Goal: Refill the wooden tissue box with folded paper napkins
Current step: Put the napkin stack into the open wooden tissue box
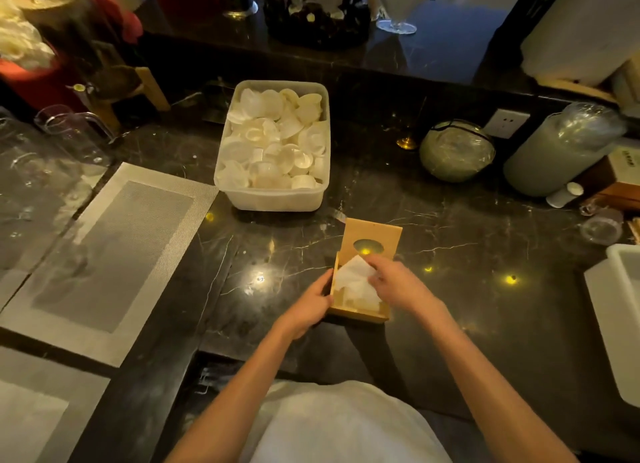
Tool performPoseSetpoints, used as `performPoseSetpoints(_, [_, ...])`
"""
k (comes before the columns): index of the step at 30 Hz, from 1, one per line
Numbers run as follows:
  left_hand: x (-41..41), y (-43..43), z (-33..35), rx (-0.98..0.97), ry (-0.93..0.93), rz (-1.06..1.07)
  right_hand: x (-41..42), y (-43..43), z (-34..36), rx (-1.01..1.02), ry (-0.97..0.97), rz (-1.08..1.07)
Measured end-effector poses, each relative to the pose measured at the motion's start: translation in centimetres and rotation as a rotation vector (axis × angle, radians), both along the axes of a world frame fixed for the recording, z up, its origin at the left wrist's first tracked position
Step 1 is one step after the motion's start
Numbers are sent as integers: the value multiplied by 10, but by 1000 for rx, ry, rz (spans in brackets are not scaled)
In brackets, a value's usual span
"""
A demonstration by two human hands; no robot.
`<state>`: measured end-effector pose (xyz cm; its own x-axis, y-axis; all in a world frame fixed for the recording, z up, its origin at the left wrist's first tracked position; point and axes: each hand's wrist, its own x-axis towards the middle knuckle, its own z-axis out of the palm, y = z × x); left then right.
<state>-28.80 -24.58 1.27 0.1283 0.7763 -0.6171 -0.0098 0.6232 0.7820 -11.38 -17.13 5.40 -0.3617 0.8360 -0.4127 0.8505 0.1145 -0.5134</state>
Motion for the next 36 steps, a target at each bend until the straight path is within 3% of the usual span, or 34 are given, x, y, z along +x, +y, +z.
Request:
performPoseSetpoints(3, [3, -1, -1, 18, 20, 2, -23, 4, -5, 54, -270, 149])
performPoseSetpoints(8, [4, 0, 0, 36, 53, -28, -41, 12, -15, -9, -445, 251])
performPoseSetpoints(19, [2, 2, -7, 29, 124, -91, -50, 6, -47, -224, -473, 242])
performPoseSetpoints(26, [0, 2, -7, 28, 152, -94, -46, -1, -58, -113, -463, 229])
performPoseSetpoints(36, [-8, 8, -15, 36, 191, -166, -48, 2, -63, -133, -421, 185])
